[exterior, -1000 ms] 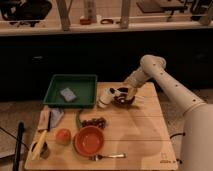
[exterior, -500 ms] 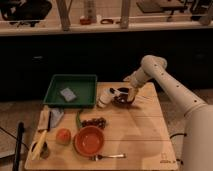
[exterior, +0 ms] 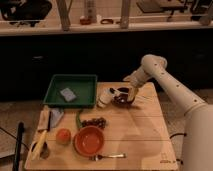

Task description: Place brush in purple bowl

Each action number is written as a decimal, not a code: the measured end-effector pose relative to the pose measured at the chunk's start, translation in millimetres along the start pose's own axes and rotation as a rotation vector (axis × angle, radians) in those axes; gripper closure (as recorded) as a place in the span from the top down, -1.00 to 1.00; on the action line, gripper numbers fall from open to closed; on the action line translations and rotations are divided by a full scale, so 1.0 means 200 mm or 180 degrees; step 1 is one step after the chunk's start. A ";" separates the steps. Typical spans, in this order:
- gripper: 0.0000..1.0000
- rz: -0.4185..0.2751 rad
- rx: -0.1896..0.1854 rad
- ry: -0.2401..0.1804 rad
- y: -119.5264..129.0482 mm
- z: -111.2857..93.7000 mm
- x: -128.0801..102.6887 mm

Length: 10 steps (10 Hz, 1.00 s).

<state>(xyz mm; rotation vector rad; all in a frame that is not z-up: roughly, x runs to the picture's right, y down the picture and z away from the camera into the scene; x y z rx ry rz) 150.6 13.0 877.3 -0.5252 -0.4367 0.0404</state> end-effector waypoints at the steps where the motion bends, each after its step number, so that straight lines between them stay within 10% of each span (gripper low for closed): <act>1: 0.60 -0.0006 0.0006 -0.0002 0.00 -0.01 0.01; 10: 0.60 -0.0052 -0.0021 -0.0005 0.02 -0.04 0.01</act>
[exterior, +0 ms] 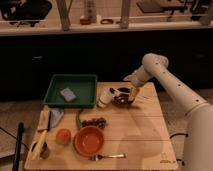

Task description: Place brush in purple bowl

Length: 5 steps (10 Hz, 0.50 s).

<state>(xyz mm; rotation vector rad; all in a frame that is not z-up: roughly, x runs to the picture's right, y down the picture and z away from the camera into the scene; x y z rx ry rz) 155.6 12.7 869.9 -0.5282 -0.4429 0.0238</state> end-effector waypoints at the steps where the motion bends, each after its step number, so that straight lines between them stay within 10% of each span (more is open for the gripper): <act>1: 0.60 -0.0003 0.0004 -0.0003 0.00 -0.01 0.00; 5: 0.60 -0.0017 0.0017 -0.0004 0.01 -0.02 -0.01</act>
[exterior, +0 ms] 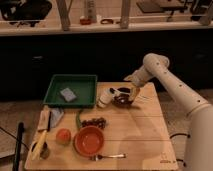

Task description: Place brush in purple bowl

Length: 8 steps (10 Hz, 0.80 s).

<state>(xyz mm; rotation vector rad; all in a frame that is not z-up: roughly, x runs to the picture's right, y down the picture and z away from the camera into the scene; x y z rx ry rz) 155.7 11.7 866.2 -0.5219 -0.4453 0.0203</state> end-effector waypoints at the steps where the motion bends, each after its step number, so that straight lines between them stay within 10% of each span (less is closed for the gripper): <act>1: 0.60 -0.0003 0.0009 -0.0001 0.00 -0.01 0.00; 8: 0.60 -0.0018 0.0036 -0.0030 0.01 -0.01 0.00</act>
